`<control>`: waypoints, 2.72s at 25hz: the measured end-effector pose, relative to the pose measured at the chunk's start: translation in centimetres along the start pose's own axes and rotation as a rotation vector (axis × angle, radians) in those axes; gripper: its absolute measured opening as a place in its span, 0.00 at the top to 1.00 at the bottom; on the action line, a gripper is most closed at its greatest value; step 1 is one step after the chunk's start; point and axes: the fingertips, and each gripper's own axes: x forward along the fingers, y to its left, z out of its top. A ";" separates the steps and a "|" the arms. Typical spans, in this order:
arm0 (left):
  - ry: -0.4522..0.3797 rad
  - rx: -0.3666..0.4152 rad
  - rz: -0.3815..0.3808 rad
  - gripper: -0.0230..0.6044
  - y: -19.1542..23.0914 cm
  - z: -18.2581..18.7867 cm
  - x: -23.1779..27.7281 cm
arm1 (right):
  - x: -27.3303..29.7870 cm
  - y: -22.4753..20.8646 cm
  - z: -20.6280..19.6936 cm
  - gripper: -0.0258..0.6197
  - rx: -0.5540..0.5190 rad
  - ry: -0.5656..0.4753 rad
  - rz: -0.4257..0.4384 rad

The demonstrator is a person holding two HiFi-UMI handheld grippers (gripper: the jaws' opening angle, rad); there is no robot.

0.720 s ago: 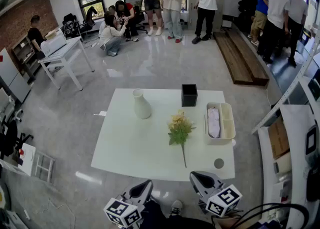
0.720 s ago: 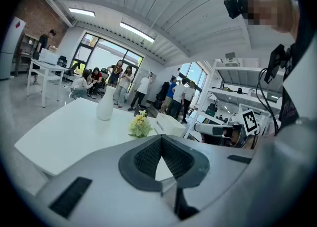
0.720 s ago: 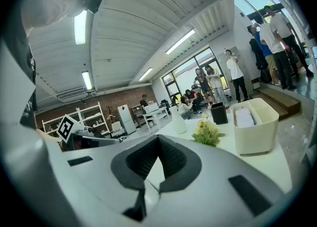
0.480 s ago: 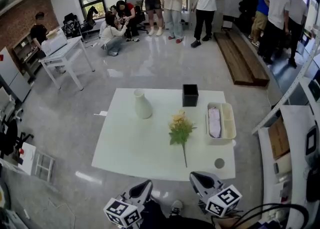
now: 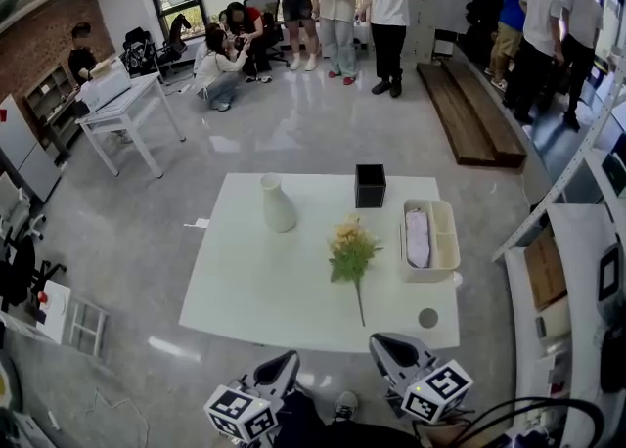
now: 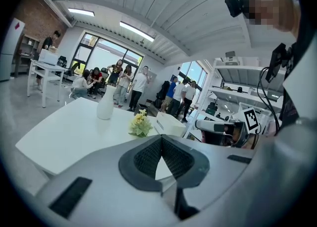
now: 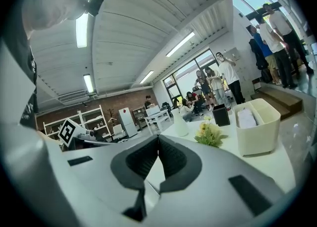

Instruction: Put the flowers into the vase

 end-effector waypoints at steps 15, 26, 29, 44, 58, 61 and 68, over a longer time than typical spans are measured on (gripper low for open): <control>0.083 0.059 -0.060 0.90 -1.8 0.4 6.4 | -2.2 -2.7 2.9 0.95 0.026 -0.090 -0.038; 0.244 -0.056 -0.116 0.71 0.5 -3.0 15.6 | -4.4 -6.2 2.6 0.94 0.069 -0.131 -0.176; 0.286 -0.108 -0.124 0.70 1.6 -3.8 18.1 | -4.6 -6.8 1.8 0.94 0.096 -0.123 -0.227; 0.413 -0.456 -0.100 0.70 6.1 -6.0 27.4 | -3.6 -8.5 0.0 0.94 0.196 -0.131 -0.384; 0.506 -0.480 -0.042 0.72 8.4 -8.4 30.7 | -4.4 -8.6 -2.2 0.95 0.255 -0.133 -0.444; 0.490 -0.492 -0.048 0.81 8.4 -7.9 31.1 | -4.8 -8.8 -2.4 0.95 0.261 -0.133 -0.451; 0.423 -0.492 -0.095 0.88 7.6 -6.4 30.4 | -4.7 -9.2 -2.4 0.95 0.260 -0.128 -0.441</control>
